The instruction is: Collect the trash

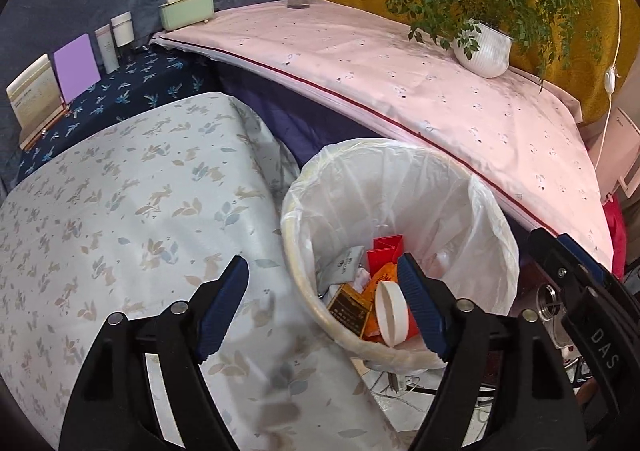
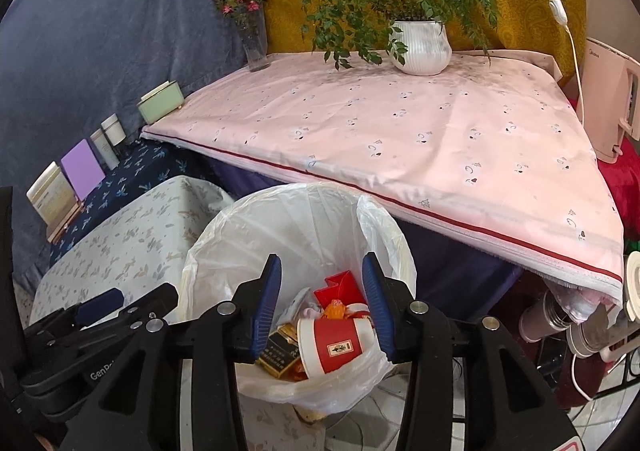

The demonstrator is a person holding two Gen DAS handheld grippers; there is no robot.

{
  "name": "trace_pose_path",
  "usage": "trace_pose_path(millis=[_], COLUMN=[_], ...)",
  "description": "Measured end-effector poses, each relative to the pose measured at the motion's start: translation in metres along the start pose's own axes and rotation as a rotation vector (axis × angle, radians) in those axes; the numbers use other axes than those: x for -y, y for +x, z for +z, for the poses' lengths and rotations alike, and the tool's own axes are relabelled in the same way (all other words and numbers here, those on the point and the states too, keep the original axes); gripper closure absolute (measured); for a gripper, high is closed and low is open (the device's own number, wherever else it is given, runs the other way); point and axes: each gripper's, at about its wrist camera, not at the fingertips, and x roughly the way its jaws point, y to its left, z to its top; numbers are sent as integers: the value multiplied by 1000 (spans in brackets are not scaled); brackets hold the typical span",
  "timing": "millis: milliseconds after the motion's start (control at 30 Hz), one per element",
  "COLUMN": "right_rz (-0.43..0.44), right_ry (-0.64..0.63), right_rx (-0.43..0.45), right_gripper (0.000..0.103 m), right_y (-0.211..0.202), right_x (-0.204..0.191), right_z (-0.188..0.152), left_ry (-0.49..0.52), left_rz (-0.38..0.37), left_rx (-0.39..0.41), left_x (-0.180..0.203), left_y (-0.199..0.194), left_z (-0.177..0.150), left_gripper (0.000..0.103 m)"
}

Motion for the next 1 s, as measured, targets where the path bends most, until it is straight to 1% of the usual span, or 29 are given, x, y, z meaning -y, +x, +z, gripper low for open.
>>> trace_pose_path(millis=[133, 333, 533, 600, 633, 800, 1000], right_rz=[7, -7, -10, -16, -20, -39, -64], right_ry=[-32, -106, -147, -165, -174, -197, -225], right_rx=[-13, -13, -19, -19, -18, -16, -24], right_gripper=[52, 43, 35, 32, 30, 22, 19], right_y=[-8, -22, -33, -37, -39, -48, -54], right_x=[-4, -16, -25, -27, -28, -28, -28], right_z=[-4, -12, -21, -24, -26, -33, -45], left_ry=[13, 36, 37, 36, 34, 32, 12], left_rz=[30, 64, 82, 92, 95, 108, 116], left_rx=[3, 10, 8, 7, 11, 19, 27], left_x=[-3, -3, -6, -8, -9, -12, -18], left_y=[-6, -16, -26, -29, -31, -39, -48], left_z=[-7, -18, -29, -33, -35, -41, -50], left_gripper=[30, 30, 30, 26, 22, 20, 18])
